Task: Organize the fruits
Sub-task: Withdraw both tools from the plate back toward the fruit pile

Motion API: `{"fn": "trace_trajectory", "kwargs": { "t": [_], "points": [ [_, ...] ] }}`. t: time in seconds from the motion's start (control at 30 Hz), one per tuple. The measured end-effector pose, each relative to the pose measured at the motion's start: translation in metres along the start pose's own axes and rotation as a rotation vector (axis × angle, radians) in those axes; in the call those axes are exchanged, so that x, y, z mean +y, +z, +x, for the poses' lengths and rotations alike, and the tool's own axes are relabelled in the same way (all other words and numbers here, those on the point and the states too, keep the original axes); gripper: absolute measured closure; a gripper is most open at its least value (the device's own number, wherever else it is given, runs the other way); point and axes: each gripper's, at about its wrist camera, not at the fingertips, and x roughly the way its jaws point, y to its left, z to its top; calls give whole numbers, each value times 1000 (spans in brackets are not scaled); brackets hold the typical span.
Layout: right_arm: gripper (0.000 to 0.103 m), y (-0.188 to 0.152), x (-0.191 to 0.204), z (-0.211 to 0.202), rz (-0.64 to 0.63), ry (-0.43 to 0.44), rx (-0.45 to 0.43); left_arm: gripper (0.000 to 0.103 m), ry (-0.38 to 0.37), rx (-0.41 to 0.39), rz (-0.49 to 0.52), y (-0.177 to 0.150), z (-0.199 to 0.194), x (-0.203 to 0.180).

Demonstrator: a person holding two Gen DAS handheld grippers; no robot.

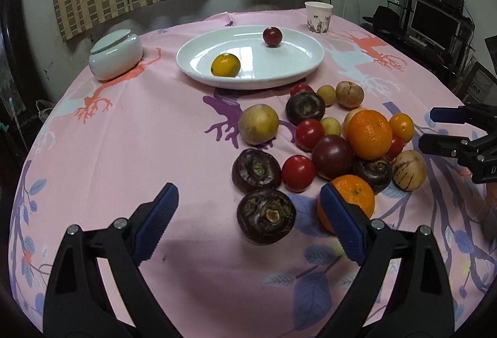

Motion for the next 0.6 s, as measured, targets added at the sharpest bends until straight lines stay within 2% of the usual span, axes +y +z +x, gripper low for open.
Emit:
{"fn": "trace_trajectory", "kwargs": {
  "t": [0.07, 0.2, 0.37, 0.53, 0.6],
  "points": [
    [20, -3, 8, 1, -48, -35, 6, 9, -7, 37, -10, -2, 5, 1],
    [20, -5, 12, 2, -72, -34, 12, 9, 27, 65, -6, -6, 10, 2],
    [20, -5, 10, 3, -68, -35, 12, 11, 4, 139, -22, -11, 22, 5],
    [20, -5, 12, 1, -70, -26, 9, 31, -10, 135, -18, -13, 25, 3],
    [20, -6, 14, 2, -79, -30, 10, 49, -38, 132, -7, -14, 25, -1]
  ]
}}
